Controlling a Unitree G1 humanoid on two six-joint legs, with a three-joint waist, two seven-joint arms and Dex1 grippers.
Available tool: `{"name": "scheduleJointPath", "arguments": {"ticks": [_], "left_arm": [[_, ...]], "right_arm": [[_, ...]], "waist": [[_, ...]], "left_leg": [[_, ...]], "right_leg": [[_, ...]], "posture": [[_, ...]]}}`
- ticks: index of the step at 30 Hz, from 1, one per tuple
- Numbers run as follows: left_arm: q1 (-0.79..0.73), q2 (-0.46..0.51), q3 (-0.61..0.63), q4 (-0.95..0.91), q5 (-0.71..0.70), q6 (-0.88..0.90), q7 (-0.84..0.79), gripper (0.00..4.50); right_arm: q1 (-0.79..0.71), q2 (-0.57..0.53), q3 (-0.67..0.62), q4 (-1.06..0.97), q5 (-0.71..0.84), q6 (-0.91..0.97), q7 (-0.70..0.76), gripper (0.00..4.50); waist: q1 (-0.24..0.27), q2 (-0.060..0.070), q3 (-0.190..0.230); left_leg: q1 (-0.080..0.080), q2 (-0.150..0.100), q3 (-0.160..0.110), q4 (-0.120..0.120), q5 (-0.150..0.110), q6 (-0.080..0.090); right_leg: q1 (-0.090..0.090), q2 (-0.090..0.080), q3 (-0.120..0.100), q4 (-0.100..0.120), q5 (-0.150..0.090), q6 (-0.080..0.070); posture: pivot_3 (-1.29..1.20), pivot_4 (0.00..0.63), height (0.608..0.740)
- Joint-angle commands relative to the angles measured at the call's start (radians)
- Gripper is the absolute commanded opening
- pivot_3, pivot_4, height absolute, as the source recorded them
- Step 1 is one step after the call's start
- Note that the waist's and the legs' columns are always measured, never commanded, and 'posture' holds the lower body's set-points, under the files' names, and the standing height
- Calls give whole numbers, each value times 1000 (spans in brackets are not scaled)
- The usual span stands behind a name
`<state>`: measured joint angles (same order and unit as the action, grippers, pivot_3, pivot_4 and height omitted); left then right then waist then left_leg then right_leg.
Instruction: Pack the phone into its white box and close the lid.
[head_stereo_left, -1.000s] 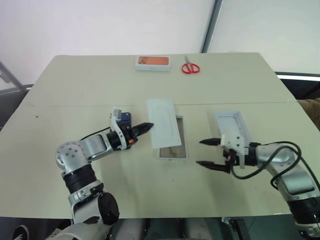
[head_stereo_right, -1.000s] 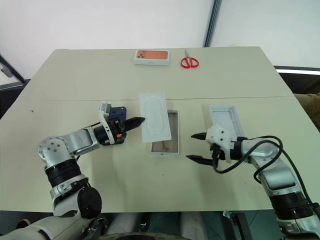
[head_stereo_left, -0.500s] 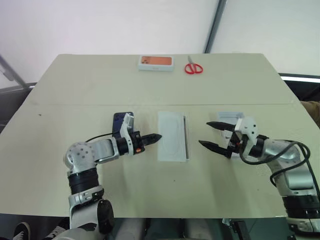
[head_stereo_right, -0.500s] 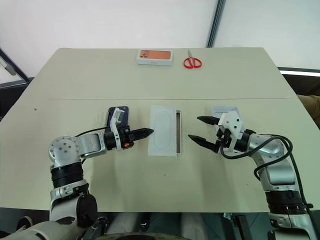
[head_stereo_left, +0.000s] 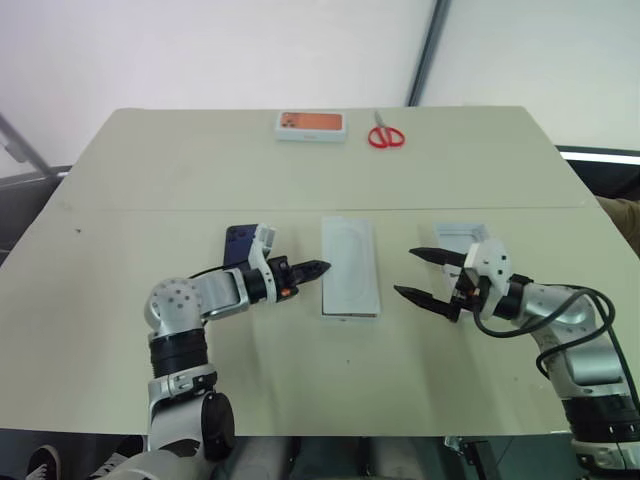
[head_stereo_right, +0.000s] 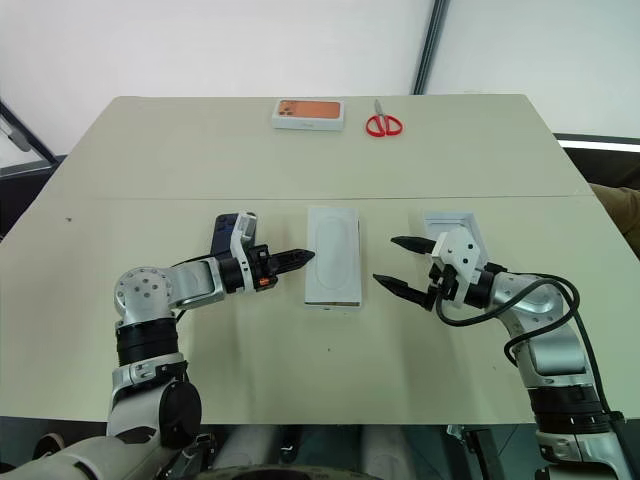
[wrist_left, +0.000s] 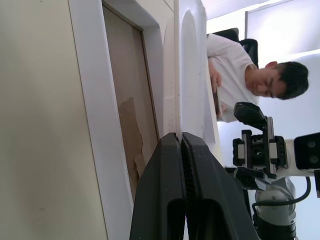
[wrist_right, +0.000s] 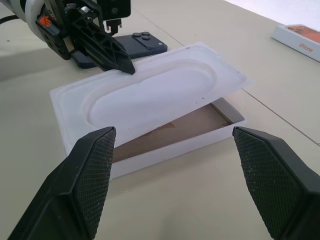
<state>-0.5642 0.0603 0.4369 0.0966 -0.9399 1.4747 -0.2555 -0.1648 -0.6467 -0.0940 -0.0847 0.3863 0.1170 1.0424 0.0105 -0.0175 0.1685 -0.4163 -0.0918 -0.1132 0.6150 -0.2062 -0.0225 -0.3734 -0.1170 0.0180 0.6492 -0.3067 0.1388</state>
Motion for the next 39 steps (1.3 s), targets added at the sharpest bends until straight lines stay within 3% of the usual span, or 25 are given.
{"name": "scheduleJointPath", "arguments": {"ticks": [1, 7, 16, 18, 21, 27, 30, 33, 39], "left_arm": [[-14, 14, -9, 3, -7, -6, -13, 988], [-17, 29, -14, -7, -26, 12, -19, 3856], [-6, 57, -66, -152, -64, -27, -64, 3856], [42, 136, -166, -253, 0, -125, -146, 3856], [96, 192, -192, -300, 29, -265, -247, 3955], [240, 423, -343, -278, 289, -684, -511, 3955], [269, 465, -339, -267, 292, -751, -589, 3955], [282, 479, -276, -277, 198, -722, -649, 3955], [328, 518, -279, -278, 244, -819, -702, 3955]], "right_arm": [[-7, 5, -5, -41, 6, -19, -12, 3942], [0, 3, -2, -48, 10, -12, -19, 3942], [-42, -10, 37, -56, -8, 31, -30, 3942], [-77, -8, 56, -77, 26, 110, -30, 3942], [-118, -6, 69, -98, 61, 189, -26, 3067], [-219, 32, 189, -54, -102, 153, -105, 97], [-257, 25, 268, -18, -216, 143, -133, 97], [-283, 38, 308, -5, -251, 162, -134, 97], [-314, 46, 389, 4, -331, 188, -126, 97]], "waist": [[0, 0, 0], [2, 0, 0], [-1, 0, 0], [-8, 0, 0], [-10, 1, 0], [-11, 2, 0], [-1, 2, 1], [2, 2, 1], [-7, 2, 0]], "left_leg": [[0, 0, 0, 0, 0, 0], [0, 0, 0, 0, 0, 0], [0, 0, 0, 0, 0, 0], [0, 0, 0, 0, 0, 0], [0, 1, 1, -2, 2, -3], [0, 1, 1, -3, 0, 0], [-2, 0, 1, -2, 0, 0], [-5, 0, 0, -1, 0, 0], [-9, 1, 0, -2, 1, -1]], "right_leg": [[0, 0, 0, 0, 0, 0], [0, 0, 0, 0, 0, 0], [0, 0, 0, 0, 0, 0], [-1, 0, 0, 0, 0, 0], [-1, 0, 1, 0, 0, 0], [-2, 0, 1, -1, 0, -1], [-3, -1, 1, -2, 0, -1], [-10, -1, 1, -2, 1, -2], [-15, -1, 1, 0, 1, -2]], "posture": [[0, 150, 740], [0, 150, 740], [0, 150, 740], [0, 150, 740], [0, 150, 740], [0, 150, 740], [0, 150, 740], [0, 150, 740], [0, 150, 740]]}}
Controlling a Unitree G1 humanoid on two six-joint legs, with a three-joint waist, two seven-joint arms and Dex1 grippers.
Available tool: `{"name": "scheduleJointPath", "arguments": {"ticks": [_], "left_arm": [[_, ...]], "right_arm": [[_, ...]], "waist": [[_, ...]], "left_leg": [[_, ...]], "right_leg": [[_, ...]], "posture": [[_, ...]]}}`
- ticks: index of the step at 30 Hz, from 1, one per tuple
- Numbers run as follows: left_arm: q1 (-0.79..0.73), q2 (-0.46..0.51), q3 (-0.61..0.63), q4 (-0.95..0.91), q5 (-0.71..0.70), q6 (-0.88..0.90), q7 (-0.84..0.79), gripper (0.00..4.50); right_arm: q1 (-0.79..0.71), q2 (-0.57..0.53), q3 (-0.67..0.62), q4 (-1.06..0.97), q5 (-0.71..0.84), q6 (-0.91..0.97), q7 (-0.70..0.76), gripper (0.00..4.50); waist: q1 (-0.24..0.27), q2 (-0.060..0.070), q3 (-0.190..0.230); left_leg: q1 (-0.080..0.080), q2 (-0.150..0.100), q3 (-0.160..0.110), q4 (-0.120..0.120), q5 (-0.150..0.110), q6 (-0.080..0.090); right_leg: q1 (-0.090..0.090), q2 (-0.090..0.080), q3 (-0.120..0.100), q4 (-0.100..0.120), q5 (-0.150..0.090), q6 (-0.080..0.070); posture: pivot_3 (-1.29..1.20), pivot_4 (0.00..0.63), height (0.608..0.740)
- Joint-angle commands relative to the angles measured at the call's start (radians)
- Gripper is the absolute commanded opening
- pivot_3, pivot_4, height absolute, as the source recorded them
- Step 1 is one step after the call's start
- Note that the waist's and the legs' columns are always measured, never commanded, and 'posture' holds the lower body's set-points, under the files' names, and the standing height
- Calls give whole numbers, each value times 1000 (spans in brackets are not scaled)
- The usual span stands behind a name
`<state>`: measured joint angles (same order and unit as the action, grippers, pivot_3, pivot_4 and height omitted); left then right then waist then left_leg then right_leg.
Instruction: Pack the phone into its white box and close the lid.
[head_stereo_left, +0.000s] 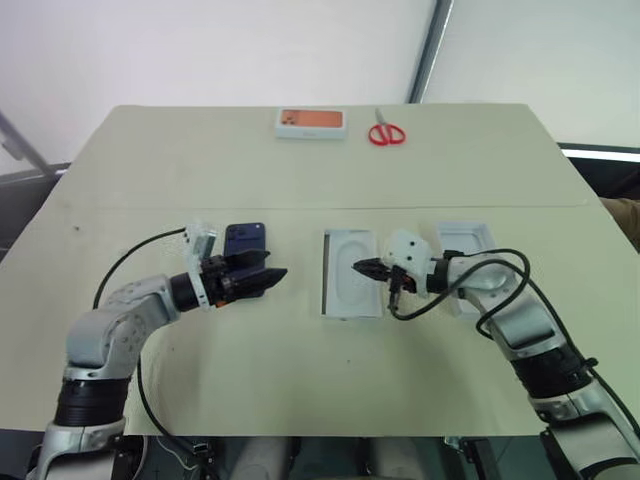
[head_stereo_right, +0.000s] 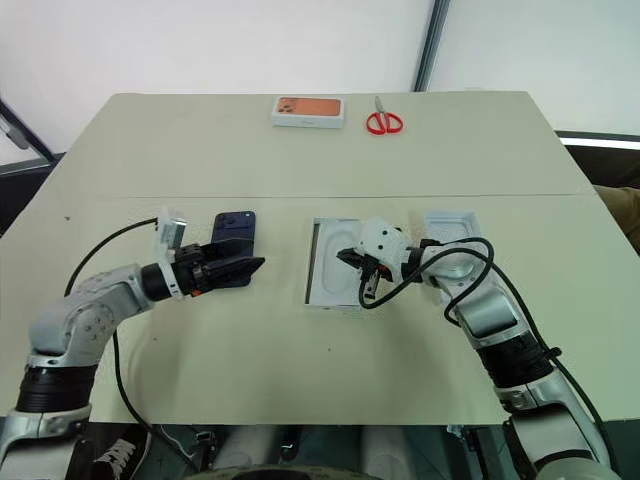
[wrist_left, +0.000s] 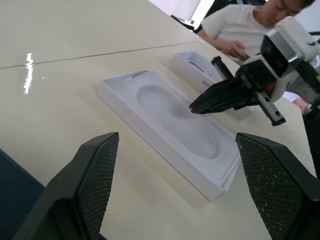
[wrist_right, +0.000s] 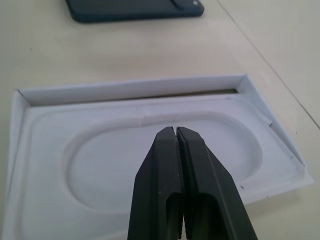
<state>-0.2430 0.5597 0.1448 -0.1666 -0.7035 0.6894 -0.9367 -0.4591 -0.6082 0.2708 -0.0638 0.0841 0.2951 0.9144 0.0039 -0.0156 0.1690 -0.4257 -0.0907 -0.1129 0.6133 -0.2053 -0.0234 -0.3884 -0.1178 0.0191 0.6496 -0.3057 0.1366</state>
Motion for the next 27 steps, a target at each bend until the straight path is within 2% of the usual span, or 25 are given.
{"name": "scheduleJointPath", "arguments": {"ticks": [1, 11, 16, 20, 27], "left_arm": [[9, 19, 6, -9, 24, -47, -15, 3955], [27, -29, -7, -37, 35, -57, 58, 3955], [41, -31, -18, -50, 56, -76, 72, 3955], [48, -36, -23, -63, 59, -76, 77, 3955], [50, -37, -22, -61, 65, -77, 79, 3955]], "right_arm": [[-24, 17, 41, -12, -48, 22, -9, 97], [-50, 110, 147, 10, -142, 6, -28, 97], [-83, 169, 147, 31, -149, 15, -45, 97], [-89, 176, 137, 56, -159, 7, -55, 97], [-75, 123, 113, 62, -150, -25, -23, 97]], "waist": [[-1, 0, 0], [-15, 0, 0], [-22, 0, 0], [-16, 0, 0], [-18, 0, 0]], "left_leg": [[0, 0, 0, 0, 0, 0], [0, 0, -1, 0, 0, 0], [0, 1, 0, -1, 1, -1], [0, 0, 0, 0, 1, -1], [0, 0, -1, 0, 1, -1]], "right_leg": [[0, 0, 0, 0, 0, 0], [0, 1, 0, 1, 0, 0], [0, 2, 1, 3, 0, 0], [-1, 2, 0, 3, 0, 0], [-1, 2, 0, 3, 0, 0]], "posture": [[0, 150, 740], [0, 150, 740], [0, 150, 740], [0, 150, 740], [0, 150, 740]]}}
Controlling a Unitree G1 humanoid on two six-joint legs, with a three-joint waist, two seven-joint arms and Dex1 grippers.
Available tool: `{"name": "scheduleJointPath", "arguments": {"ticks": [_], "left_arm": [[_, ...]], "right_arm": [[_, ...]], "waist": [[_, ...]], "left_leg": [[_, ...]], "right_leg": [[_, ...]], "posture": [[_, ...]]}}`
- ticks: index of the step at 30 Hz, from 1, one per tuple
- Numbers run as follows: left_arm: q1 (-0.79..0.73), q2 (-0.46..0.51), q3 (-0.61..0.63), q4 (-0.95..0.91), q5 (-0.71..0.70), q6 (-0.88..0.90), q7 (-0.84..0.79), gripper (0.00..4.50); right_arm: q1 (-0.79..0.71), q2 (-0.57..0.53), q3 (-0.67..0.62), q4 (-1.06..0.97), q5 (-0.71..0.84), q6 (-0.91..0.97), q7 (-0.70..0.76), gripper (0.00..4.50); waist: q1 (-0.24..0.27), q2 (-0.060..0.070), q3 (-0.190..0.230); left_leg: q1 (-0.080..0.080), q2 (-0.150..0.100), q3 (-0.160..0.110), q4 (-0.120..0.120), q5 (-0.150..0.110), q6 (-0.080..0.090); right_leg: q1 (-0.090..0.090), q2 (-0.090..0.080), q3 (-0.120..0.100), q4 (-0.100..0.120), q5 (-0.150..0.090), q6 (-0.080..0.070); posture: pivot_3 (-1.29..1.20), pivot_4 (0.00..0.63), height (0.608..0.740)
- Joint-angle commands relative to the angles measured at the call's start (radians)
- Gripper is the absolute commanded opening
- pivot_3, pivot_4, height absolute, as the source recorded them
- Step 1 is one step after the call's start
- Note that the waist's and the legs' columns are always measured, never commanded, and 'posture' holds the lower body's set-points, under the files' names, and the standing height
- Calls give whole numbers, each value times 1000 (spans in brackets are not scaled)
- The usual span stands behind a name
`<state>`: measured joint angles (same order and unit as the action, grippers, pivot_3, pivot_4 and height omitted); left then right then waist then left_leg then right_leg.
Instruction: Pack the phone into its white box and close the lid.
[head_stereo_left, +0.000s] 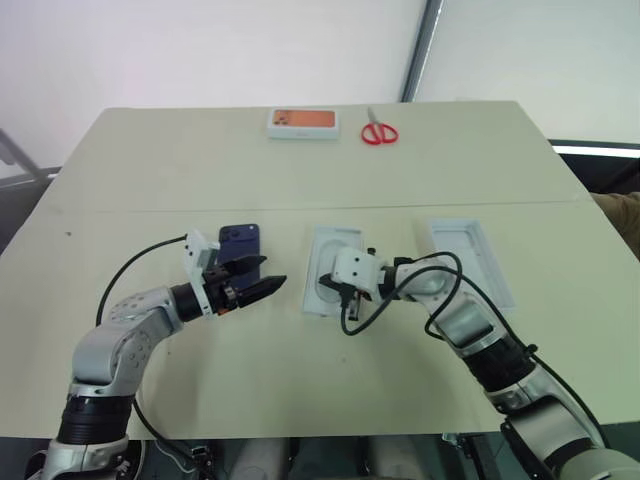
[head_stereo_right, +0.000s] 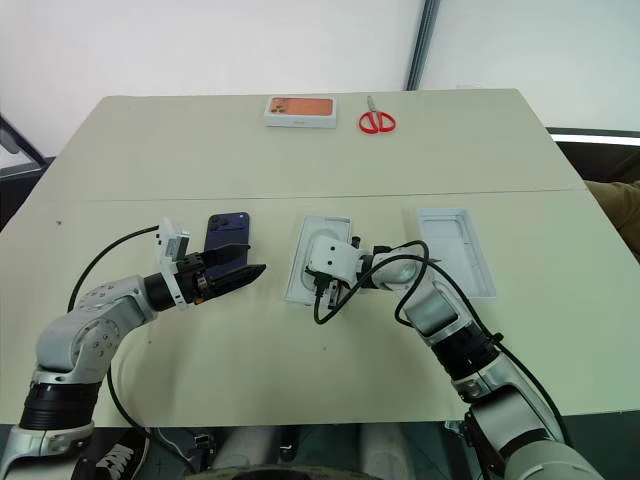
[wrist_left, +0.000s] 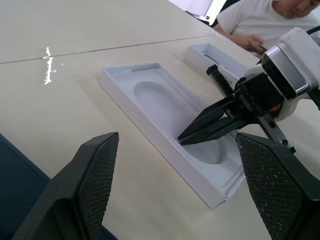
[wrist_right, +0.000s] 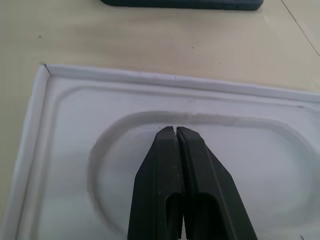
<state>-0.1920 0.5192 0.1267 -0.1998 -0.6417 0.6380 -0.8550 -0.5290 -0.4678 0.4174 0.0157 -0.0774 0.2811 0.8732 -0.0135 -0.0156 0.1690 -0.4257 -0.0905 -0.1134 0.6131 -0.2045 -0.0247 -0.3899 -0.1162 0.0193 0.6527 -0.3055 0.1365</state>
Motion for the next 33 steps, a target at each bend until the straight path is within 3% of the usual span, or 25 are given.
{"name": "scheduleJointPath", "arguments": {"ticks": [1, 10, 20, 27, 33], "left_arm": [[-3, 3, -5, -24, 6, -29, -3, 3955], [-13, 7, -16, -1, 13, -43, -12, 3955], [-18, 52, 17, 32, -23, 35, -25, 3955], [-78, 164, 143, 180, -74, 155, -10, 3955], [-171, 207, 244, 425, -107, 257, 19, 3955]], "right_arm": [[-2, -28, -38, -25, 21, -13, 31, 97], [37, -130, -62, -2, 15, -85, 89, 97], [16, -112, -98, -27, 76, -123, 107, 97], [-84, 7, -151, -14, 143, -78, 55, 97], [-152, 141, -88, 90, 93, -81, -10, 97]], "waist": [[0, 0, 0], [4, 0, 0], [0, 0, 0], [-7, 0, 0], [-3, 0, 0]], "left_leg": [[0, 0, 0, 0, 0, 0], [0, -1, 0, 1, 0, 0], [0, 0, 0, 0, 0, 0], [0, 1, 0, 0, 0, 0], [0, 1, -1, 0, 1, -1]], "right_leg": [[0, 0, 0, 0, 0, 0], [1, -1, 0, 0, 0, 0], [1, 0, 0, 0, 0, 0], [1, 2, 1, 2, 0, 0], [-2, 2, 0, 2, 0, 0]], "posture": [[0, 150, 740], [0, 150, 740], [0, 150, 740], [0, 150, 740], [0, 150, 740]]}}
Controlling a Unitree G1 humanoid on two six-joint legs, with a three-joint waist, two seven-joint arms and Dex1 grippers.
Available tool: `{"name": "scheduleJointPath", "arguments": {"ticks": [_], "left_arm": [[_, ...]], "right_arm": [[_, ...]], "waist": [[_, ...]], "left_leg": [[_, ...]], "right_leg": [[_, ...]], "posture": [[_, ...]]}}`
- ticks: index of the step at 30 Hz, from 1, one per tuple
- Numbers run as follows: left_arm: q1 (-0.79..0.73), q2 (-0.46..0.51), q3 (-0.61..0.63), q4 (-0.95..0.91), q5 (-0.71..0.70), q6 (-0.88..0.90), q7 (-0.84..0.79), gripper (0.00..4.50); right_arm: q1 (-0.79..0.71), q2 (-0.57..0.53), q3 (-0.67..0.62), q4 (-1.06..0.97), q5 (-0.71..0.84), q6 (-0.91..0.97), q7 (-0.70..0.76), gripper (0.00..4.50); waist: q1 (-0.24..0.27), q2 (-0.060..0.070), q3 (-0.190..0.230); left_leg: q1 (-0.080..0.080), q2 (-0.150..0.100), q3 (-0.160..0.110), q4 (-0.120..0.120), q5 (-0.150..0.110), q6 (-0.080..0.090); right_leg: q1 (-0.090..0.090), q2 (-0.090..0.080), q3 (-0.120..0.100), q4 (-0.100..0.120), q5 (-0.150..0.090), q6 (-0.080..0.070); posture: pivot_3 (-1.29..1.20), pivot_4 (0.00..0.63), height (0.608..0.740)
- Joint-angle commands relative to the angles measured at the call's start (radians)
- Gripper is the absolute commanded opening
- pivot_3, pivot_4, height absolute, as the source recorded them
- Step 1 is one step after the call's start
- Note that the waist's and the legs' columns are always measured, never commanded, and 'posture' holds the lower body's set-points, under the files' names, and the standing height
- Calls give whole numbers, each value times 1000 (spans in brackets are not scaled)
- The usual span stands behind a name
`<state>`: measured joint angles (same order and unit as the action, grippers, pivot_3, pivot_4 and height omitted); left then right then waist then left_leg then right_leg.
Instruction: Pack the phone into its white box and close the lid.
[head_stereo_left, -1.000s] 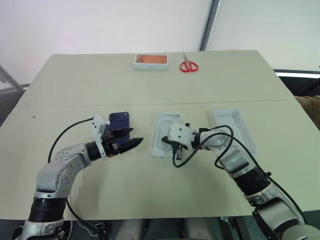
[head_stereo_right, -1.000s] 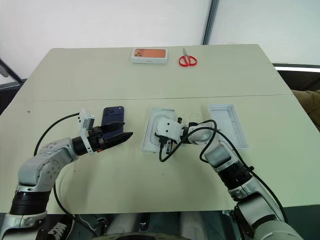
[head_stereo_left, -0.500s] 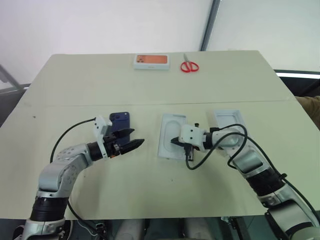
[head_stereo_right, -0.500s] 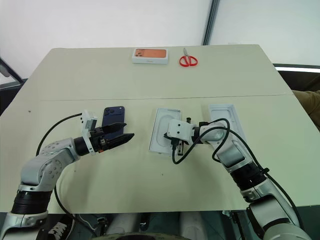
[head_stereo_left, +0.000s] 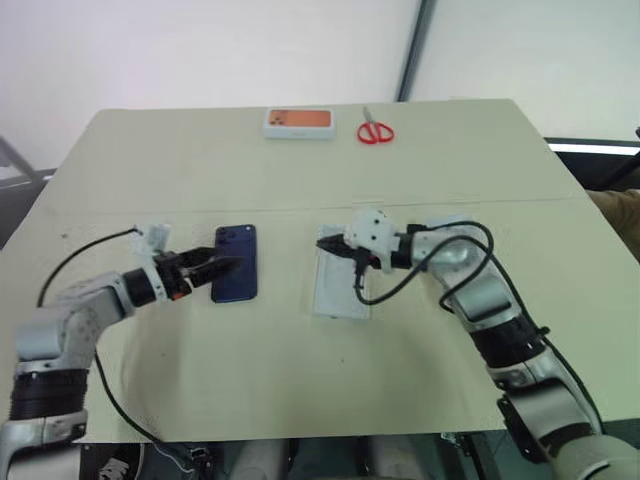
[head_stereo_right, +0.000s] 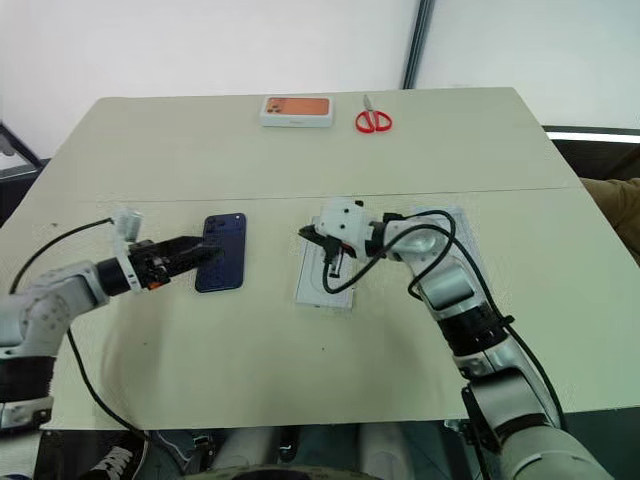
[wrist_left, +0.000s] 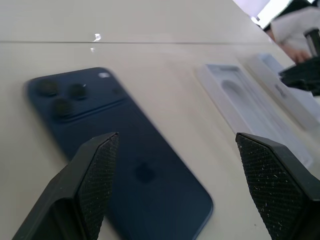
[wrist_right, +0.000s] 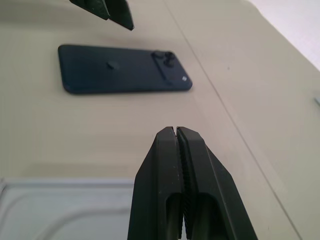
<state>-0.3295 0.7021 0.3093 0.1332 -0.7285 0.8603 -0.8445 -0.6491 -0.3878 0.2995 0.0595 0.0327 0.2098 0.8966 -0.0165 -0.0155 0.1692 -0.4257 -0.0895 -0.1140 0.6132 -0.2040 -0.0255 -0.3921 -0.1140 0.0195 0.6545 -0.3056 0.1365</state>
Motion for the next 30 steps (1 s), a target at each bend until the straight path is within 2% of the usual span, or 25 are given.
{"name": "scheduleJointPath", "arguments": {"ticks": [1, 5, 9, 17, 24, 30], "left_arm": [[-44, 24, 75, 128, -36, 84, 20, 3955], [-64, -5, 61, 149, -37, 174, 69, 3955], [-105, -34, 59, 169, -44, 257, 109, 3955], [-128, -57, 12, 203, -9, 290, 117, 3955], [-131, -75, -24, 209, 15, 286, 104, 3955], [-117, -153, -45, 228, 36, 285, 125, 3955]], "right_arm": [[-50, 109, 45, 75, -16, -12, -46, 97], [-118, 227, 123, 209, -111, -49, -120, 97], [-192, 286, 181, 334, -185, -35, -147, 97], [-240, 303, 261, 494, -314, -68, -157, 97], [-228, 315, 265, 502, -332, -74, -139, 97], [-219, 325, 260, 480, -328, -59, -122, 97]], "waist": [[-2, 0, 0], [-8, 0, 0], [0, -1, -1], [-5, 0, -1], [-3, 0, -3], [3, 3, -5]], "left_leg": [[0, 0, 0, 0, 0, 0], [0, 0, 0, 0, 3, -4], [0, -1, 0, 1, 3, -5], [0, -1, 0, 1, 4, -6], [1, -1, 0, 0, 4, -7], [5, -2, 0, 0, 4, -7]], "right_leg": [[0, 0, 0, 0, 0, 0], [-2, 0, 1, 3, 0, 0], [-3, 0, 1, 5, 0, 0], [-4, 0, 1, 8, 0, 0], [-3, 0, 2, 8, 0, 0], [0, -1, 1, 8, 0, 0]], "posture": [[0, 150, 740], [0, 150, 740], [0, 150, 740], [0, 150, 740], [0, 150, 740], [0, 150, 740]]}}
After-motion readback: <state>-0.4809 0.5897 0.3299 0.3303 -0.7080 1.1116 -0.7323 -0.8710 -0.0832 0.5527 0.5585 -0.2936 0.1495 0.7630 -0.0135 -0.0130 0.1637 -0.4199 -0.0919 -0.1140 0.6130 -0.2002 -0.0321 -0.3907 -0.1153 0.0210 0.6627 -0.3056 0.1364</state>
